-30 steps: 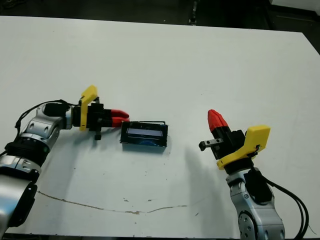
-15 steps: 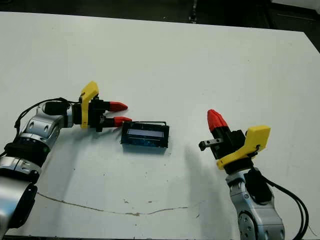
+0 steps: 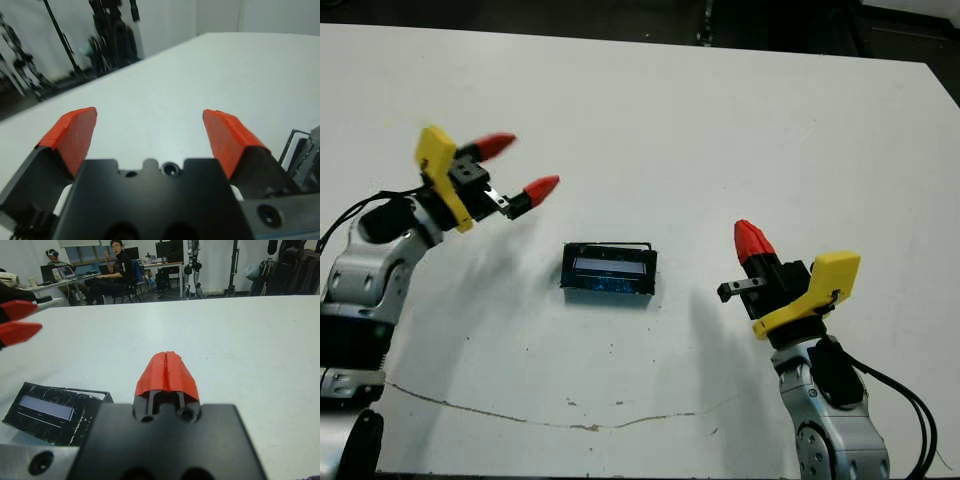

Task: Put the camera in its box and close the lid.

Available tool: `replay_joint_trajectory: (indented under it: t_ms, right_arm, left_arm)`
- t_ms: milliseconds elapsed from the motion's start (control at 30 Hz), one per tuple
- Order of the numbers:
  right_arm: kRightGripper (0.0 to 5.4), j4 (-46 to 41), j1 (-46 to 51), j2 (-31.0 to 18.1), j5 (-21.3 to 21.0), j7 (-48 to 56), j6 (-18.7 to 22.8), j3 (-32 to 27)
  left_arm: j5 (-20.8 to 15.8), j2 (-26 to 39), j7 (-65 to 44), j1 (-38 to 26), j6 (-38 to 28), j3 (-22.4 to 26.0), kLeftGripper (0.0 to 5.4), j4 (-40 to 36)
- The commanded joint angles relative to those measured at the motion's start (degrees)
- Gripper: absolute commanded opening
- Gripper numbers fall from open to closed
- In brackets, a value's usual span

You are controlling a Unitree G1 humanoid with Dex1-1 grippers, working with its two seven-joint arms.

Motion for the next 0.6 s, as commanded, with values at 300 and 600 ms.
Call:
replay_joint_trajectory:
  t_ms: [300,600]
  right_arm:
    - [0.0,0.2,0.8,-0.5,0.1,0.0,0.8,-0.1]
    - [0.0,0.3,0.9,-0.5,-0.1,0.0,0.7,-0.1]
  left_arm:
    - [-2.8,7.5,-7.8,3.8,-1.9,-1.5,5.39,-11.3]
    - [-1.7,16.8,-21.0,0.7,-3.8,-6.6,5.39,-11.7]
